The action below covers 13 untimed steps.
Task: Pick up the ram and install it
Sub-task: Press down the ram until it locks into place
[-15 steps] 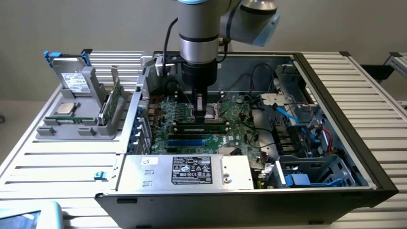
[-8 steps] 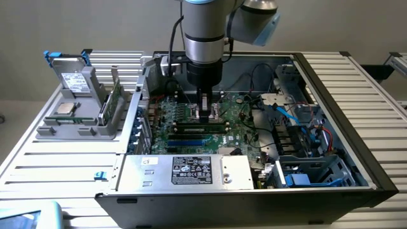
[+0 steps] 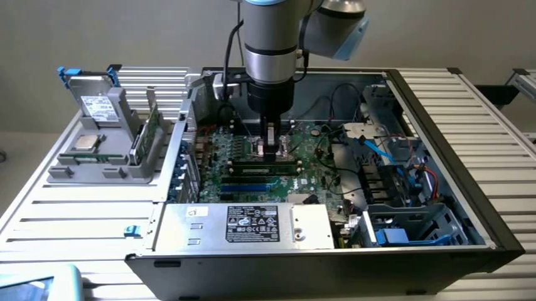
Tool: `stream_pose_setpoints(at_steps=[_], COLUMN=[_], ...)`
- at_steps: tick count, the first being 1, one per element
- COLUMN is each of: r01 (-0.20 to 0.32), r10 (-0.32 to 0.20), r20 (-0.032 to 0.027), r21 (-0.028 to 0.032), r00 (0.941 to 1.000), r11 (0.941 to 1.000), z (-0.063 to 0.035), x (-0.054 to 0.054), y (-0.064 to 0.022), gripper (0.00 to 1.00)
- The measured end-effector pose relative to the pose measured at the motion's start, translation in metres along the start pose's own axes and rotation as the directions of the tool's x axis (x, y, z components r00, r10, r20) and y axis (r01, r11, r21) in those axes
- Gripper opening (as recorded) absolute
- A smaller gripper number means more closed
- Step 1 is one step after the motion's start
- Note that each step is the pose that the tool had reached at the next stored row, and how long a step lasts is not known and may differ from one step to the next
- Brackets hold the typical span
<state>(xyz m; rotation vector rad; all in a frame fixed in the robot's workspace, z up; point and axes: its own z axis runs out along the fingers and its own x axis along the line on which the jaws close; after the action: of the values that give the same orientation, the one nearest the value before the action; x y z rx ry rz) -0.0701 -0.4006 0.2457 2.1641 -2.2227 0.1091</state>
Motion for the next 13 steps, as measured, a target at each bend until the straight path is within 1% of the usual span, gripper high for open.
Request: stream_pose_setpoints(at_steps=[9,13], r01=[-0.001,-0.049], r10=[0.001,0.049], r20=[0.0,-0.0008], r21=[0.0,-0.0038], r00=[1.0,0.9988], r11=[1.0,0.9988], z=[0.0,-0.0001], x=[0.0,0.0], y=[0.0,0.0], gripper=[0.11,0.11])
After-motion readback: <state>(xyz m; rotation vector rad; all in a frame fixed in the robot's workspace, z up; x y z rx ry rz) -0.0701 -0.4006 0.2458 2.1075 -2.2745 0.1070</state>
